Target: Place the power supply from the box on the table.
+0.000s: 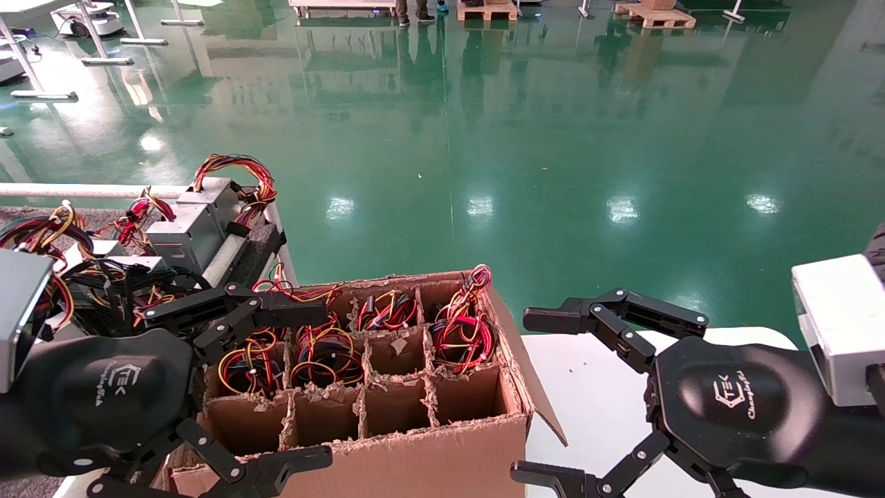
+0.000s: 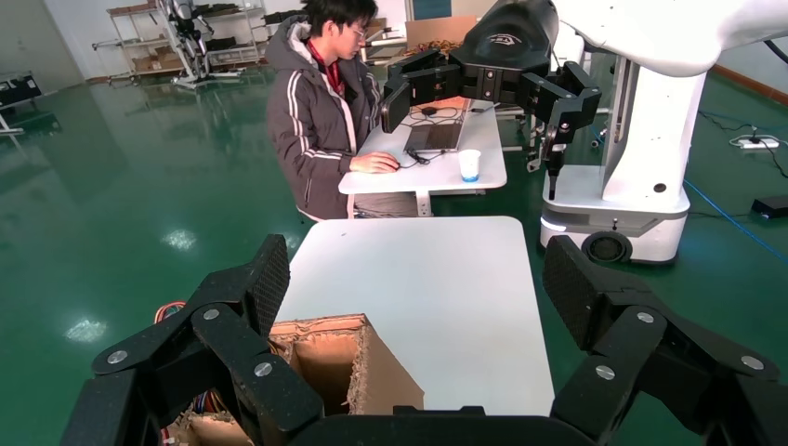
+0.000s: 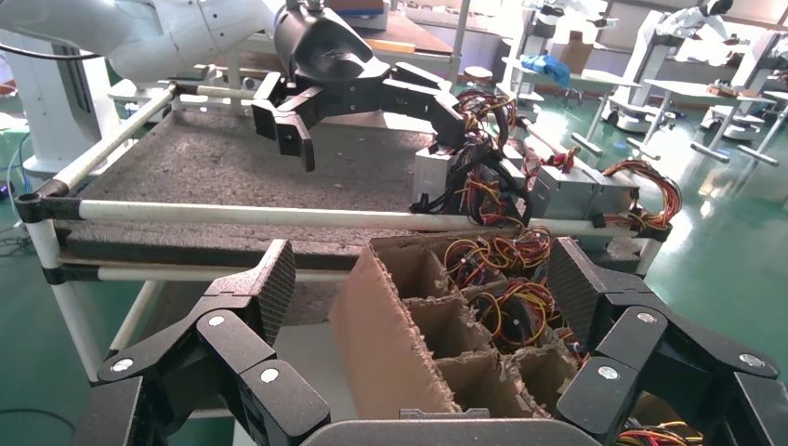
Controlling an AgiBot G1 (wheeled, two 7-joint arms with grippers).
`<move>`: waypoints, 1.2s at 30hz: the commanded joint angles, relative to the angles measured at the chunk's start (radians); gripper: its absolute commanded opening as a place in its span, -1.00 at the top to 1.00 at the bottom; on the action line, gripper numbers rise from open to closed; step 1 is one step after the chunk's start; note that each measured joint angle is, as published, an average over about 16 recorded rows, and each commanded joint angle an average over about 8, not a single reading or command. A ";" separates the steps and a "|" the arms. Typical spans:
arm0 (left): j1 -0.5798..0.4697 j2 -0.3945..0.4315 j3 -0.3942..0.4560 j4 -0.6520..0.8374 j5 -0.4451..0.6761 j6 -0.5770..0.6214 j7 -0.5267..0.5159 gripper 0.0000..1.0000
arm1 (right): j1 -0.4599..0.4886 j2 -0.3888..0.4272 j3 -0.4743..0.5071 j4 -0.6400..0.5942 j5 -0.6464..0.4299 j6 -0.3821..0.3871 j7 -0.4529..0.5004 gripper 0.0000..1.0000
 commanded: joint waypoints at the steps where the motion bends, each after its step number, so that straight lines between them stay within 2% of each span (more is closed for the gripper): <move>1: 0.000 0.000 0.000 0.000 0.000 0.000 0.000 -1.00 | 0.000 0.000 0.000 0.000 0.000 0.000 0.000 -1.00; 12: 0.000 -0.002 0.005 0.001 0.008 -0.002 0.005 -1.00 | 0.000 0.000 0.000 0.000 0.000 0.000 0.000 -1.00; 18: -0.012 -0.004 0.031 0.005 0.048 -0.019 0.036 -1.00 | 0.000 0.000 0.000 0.000 0.000 0.000 0.000 -1.00; 26: -0.079 0.028 0.112 0.038 0.162 -0.079 0.107 -1.00 | 0.000 0.000 0.000 0.000 0.000 0.000 0.000 -1.00; 36: -0.218 0.103 0.258 0.130 0.280 -0.164 0.170 -1.00 | 0.000 0.000 0.000 0.000 0.000 0.000 0.000 -1.00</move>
